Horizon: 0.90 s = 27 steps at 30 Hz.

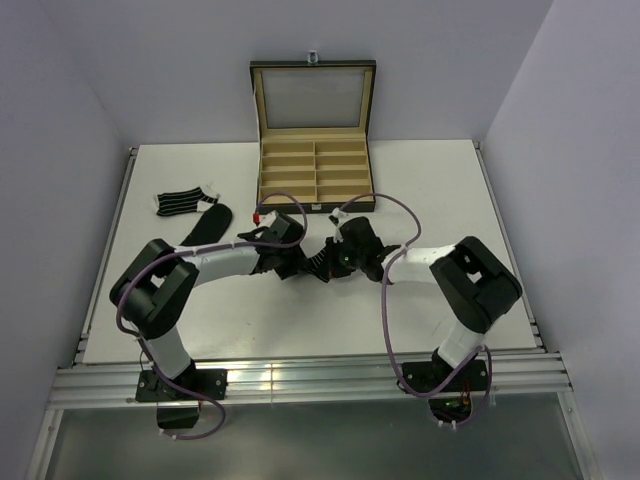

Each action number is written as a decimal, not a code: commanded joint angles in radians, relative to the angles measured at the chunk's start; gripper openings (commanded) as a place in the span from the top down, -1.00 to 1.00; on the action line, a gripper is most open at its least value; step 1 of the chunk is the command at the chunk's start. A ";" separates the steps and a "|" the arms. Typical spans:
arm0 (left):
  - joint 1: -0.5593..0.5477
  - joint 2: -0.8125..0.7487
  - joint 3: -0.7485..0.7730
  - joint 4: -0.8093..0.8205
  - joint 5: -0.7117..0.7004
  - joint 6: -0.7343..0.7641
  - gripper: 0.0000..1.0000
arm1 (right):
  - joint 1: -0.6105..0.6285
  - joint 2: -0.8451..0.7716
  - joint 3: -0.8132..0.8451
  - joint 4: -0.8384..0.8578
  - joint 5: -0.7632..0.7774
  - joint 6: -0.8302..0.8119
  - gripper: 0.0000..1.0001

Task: Roll the socks
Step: Roll the sock at the center of the board.

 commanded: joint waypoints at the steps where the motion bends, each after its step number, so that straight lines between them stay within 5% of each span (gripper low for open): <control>1: -0.006 -0.042 -0.030 0.011 -0.019 -0.008 0.06 | -0.089 0.063 -0.034 0.091 -0.266 0.092 1.00; 5: -0.007 -0.085 -0.072 0.051 -0.028 -0.008 -0.48 | -0.173 0.123 -0.072 0.206 -0.437 0.185 1.00; 8: -0.007 -0.104 -0.098 0.094 -0.025 0.003 -0.55 | -0.232 0.194 -0.091 0.302 -0.546 0.270 1.00; 13: -0.007 -0.107 -0.128 0.164 0.007 0.033 -0.53 | -0.296 0.269 -0.109 0.402 -0.610 0.362 1.00; 27: -0.007 -0.078 -0.150 0.276 0.051 0.079 -0.26 | -0.371 0.346 -0.052 0.298 -0.628 0.363 1.00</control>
